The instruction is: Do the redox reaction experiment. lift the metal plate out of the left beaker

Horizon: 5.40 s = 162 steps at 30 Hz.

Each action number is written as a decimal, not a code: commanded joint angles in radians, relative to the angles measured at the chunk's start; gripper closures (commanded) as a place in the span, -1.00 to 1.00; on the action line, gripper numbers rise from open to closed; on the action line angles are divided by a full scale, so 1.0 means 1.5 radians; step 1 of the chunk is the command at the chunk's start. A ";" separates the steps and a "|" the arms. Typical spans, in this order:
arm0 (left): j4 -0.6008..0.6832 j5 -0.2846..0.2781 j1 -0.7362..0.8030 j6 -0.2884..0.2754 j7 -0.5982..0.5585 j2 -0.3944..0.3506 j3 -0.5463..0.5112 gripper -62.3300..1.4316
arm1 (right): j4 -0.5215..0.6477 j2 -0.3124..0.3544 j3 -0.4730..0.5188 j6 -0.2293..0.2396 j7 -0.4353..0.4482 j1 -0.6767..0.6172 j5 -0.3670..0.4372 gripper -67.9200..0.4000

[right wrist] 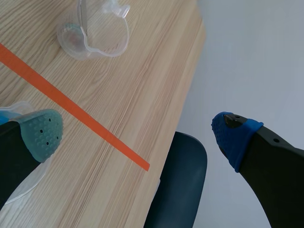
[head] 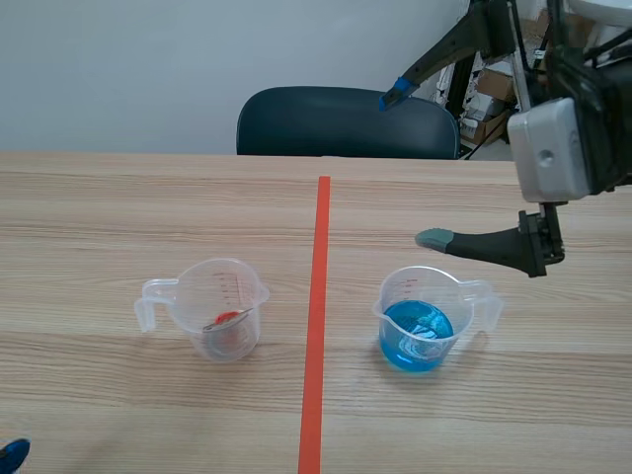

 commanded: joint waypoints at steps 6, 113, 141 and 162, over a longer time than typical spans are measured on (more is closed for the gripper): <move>0.021 0.001 -0.032 -0.029 -0.031 -0.004 -0.001 -1.00 | 0.010 0.027 -0.003 0.024 -0.003 -0.012 0.017 -1.00; 0.108 0.028 0.007 -0.023 -0.014 -0.032 0.036 -1.00 | 0.112 -0.783 -0.544 0.377 0.026 0.772 -0.307 -1.00; 0.108 0.027 0.007 -0.023 -0.014 -0.032 0.036 -1.00 | 0.084 -0.802 -0.987 0.301 -0.102 1.069 -0.359 -1.00; 0.108 0.027 0.007 -0.023 -0.014 -0.032 0.036 -1.00 | 0.020 -0.911 -1.226 0.286 -0.189 1.255 -0.364 -1.00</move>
